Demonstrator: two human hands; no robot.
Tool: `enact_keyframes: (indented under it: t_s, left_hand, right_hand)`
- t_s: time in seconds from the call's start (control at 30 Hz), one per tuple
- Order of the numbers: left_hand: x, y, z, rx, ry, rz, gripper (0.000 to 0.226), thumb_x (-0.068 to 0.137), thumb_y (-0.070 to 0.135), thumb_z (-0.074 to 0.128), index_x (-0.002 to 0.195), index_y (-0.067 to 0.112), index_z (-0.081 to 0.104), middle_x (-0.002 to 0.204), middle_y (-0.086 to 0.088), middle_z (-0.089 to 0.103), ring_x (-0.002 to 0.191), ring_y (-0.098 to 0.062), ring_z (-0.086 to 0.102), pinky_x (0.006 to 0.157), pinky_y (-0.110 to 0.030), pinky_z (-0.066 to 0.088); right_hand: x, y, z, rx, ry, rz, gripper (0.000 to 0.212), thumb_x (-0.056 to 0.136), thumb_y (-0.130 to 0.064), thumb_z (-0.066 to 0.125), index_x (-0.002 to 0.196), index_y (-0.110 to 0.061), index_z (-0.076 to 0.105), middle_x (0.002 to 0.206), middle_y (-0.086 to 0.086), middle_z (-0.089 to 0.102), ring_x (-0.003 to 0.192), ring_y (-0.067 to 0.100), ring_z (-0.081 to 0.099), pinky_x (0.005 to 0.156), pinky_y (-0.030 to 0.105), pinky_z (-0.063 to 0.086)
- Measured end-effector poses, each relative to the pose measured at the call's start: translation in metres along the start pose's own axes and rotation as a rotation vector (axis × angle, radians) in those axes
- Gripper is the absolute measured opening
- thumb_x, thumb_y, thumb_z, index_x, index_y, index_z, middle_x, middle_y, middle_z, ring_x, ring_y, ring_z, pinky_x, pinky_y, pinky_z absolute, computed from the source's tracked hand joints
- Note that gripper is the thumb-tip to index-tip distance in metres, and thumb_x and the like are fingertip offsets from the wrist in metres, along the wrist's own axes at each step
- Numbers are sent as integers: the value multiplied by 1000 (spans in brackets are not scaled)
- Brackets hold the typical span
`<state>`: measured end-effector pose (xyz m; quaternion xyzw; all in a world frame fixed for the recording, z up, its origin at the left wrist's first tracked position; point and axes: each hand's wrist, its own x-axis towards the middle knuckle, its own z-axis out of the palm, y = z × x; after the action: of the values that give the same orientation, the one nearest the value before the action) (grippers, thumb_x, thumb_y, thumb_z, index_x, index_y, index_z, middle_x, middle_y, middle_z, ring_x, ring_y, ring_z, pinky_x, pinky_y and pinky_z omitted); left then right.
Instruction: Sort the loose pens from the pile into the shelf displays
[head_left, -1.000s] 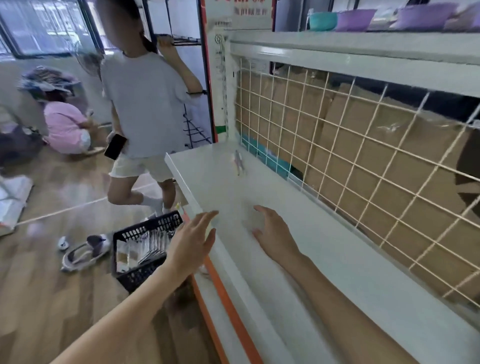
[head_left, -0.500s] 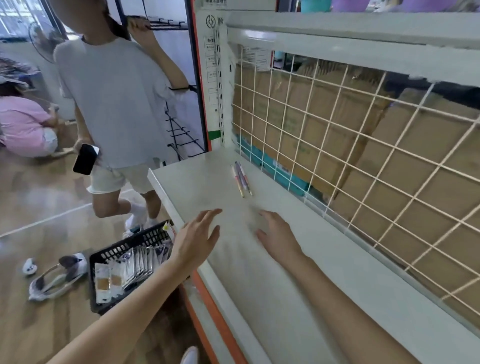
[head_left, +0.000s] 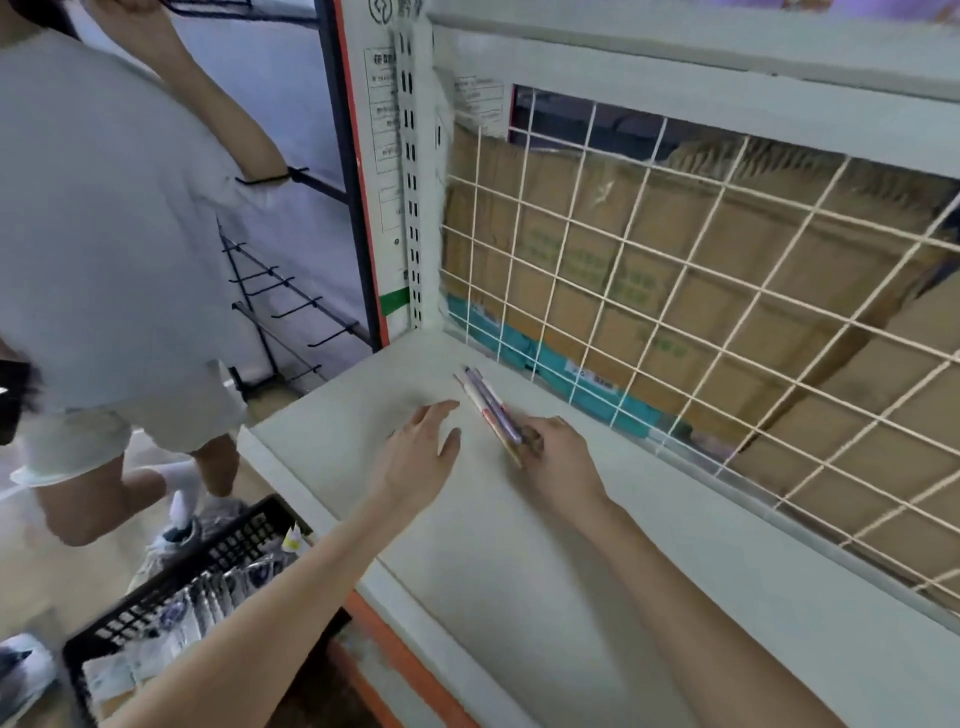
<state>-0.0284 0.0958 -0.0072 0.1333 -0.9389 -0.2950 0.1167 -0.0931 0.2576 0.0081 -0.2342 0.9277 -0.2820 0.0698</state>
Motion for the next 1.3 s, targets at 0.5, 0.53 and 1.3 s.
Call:
enact_keyframes:
  t_s: [0.5, 0.53, 1.3]
  left_hand:
    - [71, -2, 30, 224, -166, -93, 45, 95, 48, 37, 123, 16, 52, 128, -12, 46, 118, -32, 43, 97, -37, 33]
    - [73, 0, 31, 221, -165, -115, 49, 93, 50, 39, 124, 14, 51, 127, -12, 47, 118, -32, 43, 97, -37, 34]
    - [68, 8, 22, 159, -210, 36, 32, 92, 19, 50, 123, 13, 48, 120, -14, 47, 98, -32, 58, 81, -37, 49]
  right_hand:
    - [35, -10, 32, -148, 97, 172, 20, 90, -6, 54, 109, -8, 59, 103, 8, 54, 92, 25, 54, 69, 23, 32]
    - [35, -10, 32, -136, 100, 188, 21, 89, -6, 55, 110, -9, 59, 104, 8, 55, 93, 24, 55, 69, 22, 34]
    - [15, -8, 24, -321, 112, 183, 37, 97, -15, 46, 134, -11, 45, 115, 11, 53, 104, 26, 52, 80, 32, 44]
